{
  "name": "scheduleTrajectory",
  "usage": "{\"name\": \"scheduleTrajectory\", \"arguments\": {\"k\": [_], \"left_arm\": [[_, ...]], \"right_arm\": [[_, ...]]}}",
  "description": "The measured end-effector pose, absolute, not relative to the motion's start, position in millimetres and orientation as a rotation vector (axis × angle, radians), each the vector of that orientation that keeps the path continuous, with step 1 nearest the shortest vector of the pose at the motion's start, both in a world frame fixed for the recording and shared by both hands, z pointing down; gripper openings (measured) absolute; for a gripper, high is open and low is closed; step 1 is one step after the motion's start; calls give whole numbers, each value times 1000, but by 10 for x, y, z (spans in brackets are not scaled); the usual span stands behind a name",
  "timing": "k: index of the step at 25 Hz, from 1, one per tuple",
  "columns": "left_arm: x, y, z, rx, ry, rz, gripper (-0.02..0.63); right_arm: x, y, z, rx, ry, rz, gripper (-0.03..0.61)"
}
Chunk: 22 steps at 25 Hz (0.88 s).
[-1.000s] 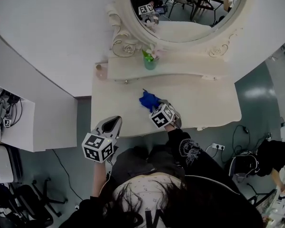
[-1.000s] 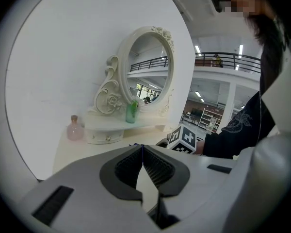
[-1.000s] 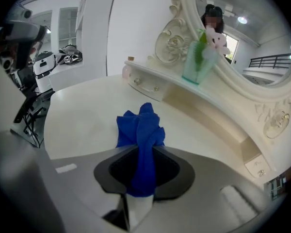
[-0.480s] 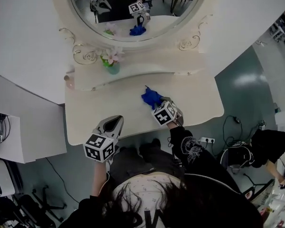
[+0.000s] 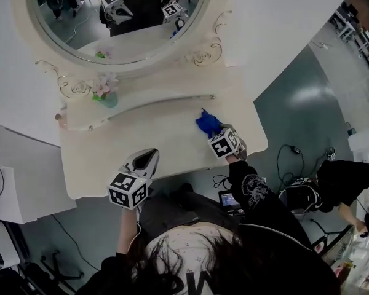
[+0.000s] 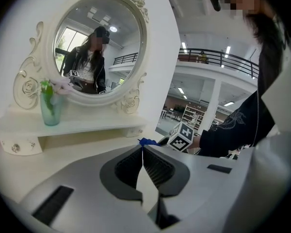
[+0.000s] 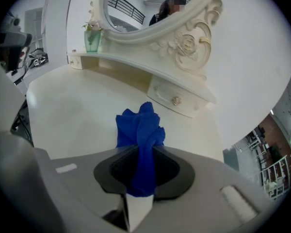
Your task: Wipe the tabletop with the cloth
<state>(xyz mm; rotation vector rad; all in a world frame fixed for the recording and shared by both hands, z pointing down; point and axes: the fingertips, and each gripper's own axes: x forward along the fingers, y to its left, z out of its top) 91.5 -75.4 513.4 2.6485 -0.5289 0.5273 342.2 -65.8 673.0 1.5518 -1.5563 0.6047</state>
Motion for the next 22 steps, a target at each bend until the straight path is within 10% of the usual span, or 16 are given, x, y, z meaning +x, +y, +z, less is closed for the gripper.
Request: {"name": "scheduleTrajectory", "arguments": {"k": [22], "left_arm": [[982, -631, 5094, 2629, -650, 562, 0]], "right_arm": [[5159, 164, 6680, 1669, -1245, 623, 84]]}}
